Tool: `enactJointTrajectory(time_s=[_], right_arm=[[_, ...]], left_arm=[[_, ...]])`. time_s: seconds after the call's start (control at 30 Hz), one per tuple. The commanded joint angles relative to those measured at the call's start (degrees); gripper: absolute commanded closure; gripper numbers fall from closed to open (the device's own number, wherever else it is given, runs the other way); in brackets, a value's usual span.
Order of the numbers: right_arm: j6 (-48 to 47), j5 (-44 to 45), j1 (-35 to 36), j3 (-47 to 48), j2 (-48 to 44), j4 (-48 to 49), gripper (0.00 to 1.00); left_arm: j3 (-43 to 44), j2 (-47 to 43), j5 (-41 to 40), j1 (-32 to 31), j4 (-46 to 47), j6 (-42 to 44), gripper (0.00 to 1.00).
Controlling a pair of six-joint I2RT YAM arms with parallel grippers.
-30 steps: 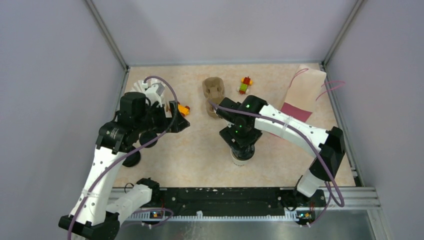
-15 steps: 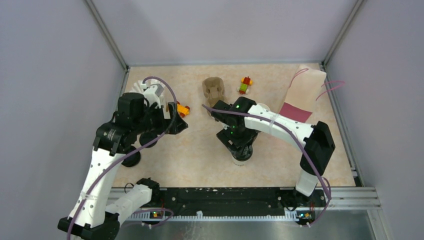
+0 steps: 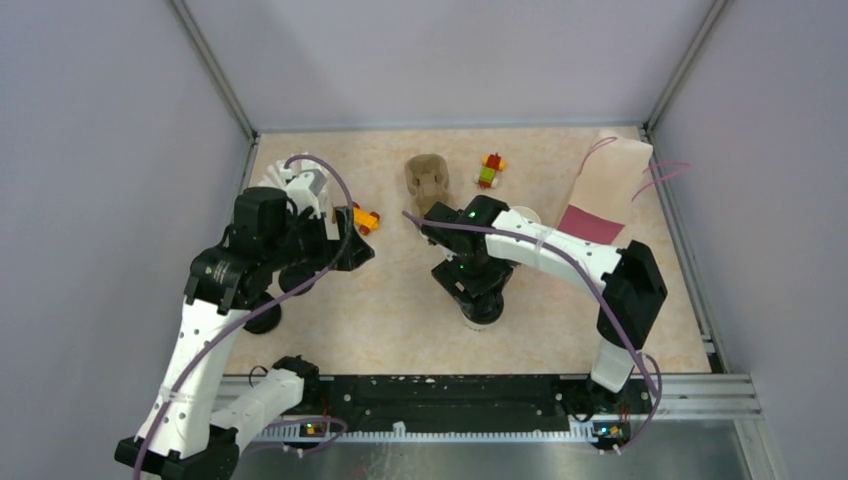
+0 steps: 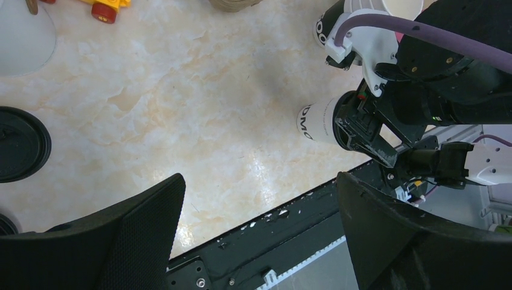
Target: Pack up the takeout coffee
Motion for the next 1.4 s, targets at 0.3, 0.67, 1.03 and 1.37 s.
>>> enactJointTrajectory(time_s=[0.3, 0.67, 1.03, 1.37], right_arm=[[-1.24, 1.50, -0.60, 5.49, 0.66, -2.06, 0.15], [-1.61, 2.11, -0.67, 11.12, 0.42, -4.91, 0.11], [0.29, -2.98, -6.62, 9.02, -11.35, -0.07, 0.22], [0.96, -9.83, -16.74, -6.77, -24.91, 14.04, 0.41]], left_arm=[[1.36, -0.15, 0.04, 0.32, 1.31, 0.28, 0.01], [1.06, 0.30, 2.26, 0.32, 2.08, -0.54, 0.01], [-5.48, 4.06, 16.85, -0.04, 7.87, -7.89, 0.17], [-10.10, 8.17, 10.44, -13.22, 20.46, -17.73, 0.25]])
